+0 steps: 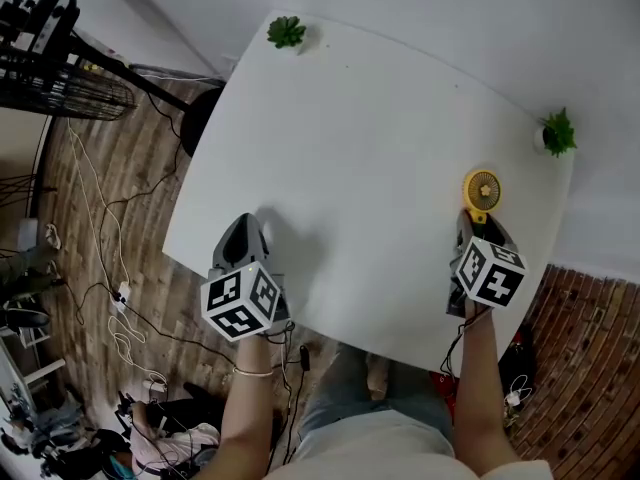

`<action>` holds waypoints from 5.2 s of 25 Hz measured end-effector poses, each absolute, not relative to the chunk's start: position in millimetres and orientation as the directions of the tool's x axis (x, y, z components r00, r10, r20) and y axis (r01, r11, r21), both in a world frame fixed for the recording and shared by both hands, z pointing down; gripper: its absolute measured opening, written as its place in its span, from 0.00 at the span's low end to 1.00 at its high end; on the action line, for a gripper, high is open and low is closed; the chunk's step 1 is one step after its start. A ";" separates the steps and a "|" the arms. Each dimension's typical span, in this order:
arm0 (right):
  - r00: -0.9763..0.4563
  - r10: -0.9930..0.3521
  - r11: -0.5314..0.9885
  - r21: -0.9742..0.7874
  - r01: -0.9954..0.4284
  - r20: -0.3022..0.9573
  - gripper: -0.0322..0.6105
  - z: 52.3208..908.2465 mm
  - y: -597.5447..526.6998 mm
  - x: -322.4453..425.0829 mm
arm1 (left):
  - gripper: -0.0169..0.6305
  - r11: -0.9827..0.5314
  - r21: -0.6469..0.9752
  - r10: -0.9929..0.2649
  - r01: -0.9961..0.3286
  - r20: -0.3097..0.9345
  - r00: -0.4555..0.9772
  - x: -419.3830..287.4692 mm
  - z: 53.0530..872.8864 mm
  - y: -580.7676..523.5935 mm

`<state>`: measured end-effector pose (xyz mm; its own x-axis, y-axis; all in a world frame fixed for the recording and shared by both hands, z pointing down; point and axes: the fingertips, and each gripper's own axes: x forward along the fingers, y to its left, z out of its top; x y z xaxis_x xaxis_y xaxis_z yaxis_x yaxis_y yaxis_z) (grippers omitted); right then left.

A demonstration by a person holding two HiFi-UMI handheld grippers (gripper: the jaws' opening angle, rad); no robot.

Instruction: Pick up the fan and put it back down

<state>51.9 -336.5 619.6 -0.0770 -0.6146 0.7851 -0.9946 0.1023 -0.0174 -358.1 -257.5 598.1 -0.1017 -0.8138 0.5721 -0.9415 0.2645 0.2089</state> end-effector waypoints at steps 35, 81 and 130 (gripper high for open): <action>0.000 -0.923 0.010 0.023 -1.000 0.384 0.33 379.9 -314.2 187.8 | 0.04 -0.016 0.292 -0.964 -0.956 0.249 0.092 -179.8 404.7 -316.6; 0.109 -0.992 -0.107 0.042 -0.993 0.060 0.33 250.2 -263.1 280.7 | 0.04 -0.216 0.245 -0.969 -0.945 0.067 0.239 -57.2 301.5 -325.4; -0.034 -0.648 -0.092 -0.122 -0.988 0.761 0.33 612.0 -212.1 103.4 | 0.04 -0.155 0.189 -0.778 -0.970 0.582 0.238 -165.6 585.3 -288.2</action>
